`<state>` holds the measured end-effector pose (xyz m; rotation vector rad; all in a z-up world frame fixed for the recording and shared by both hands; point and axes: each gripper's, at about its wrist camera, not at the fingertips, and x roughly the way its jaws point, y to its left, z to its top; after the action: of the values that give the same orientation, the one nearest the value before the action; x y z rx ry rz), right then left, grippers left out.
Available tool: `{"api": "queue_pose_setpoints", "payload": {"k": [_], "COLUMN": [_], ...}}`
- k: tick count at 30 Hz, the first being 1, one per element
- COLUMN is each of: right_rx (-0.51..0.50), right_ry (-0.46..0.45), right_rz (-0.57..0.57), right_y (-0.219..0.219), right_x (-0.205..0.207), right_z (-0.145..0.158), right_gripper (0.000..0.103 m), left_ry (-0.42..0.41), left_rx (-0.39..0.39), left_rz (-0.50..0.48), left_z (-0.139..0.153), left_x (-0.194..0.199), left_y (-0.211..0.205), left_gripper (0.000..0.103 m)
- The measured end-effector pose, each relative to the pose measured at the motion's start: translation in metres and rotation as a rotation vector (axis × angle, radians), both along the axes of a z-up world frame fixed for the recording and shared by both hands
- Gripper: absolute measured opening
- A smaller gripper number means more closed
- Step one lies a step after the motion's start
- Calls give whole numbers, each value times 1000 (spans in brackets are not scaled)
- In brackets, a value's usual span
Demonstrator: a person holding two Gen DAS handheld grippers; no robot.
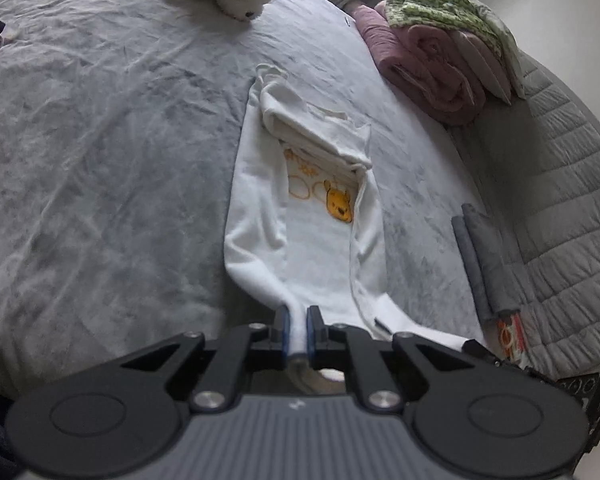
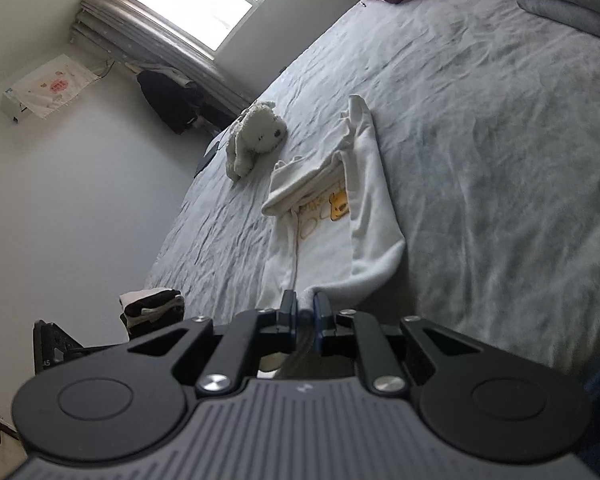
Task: Fold clothes
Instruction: 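Fold the held hem toward the collar with the left gripper and release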
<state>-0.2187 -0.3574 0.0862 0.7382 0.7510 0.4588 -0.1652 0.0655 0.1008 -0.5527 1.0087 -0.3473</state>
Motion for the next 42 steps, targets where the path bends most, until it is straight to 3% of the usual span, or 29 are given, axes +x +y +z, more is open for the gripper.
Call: {"api": "queue_pose_setpoints", "payload": {"k": [10,23,30,33,35,37,42], "right_rx": [4,8,8,-30,-24,-14,-1], "right_ry": [-49,-84,-66,-33,-4,17,49], "right_rz": [-7,-29,-30,-28,-27,-34,-35], "right_y": [4,10,7,8,6,2,1], "right_x": [38,114,163,177,182,185,197], "right_z": [16,28,24,11,-2,-12,-21], "right_gripper": [13,13,13,13,13,13,13], "left_ry": [-1,8,12,-5,-47,-94,-62], "left_rx": [-30,-144,-128,-162,-189,-203,-153], "left_rz": [44,116,142,134,129,128,89], "left_z": [12,21,17,8,4,-3,-39], "left_x": [38,118,174,179,172,160,157], "left_y": [4,9,7,17,31,47,51], "left_gripper": [9,9,9,10,23,48,62]}}
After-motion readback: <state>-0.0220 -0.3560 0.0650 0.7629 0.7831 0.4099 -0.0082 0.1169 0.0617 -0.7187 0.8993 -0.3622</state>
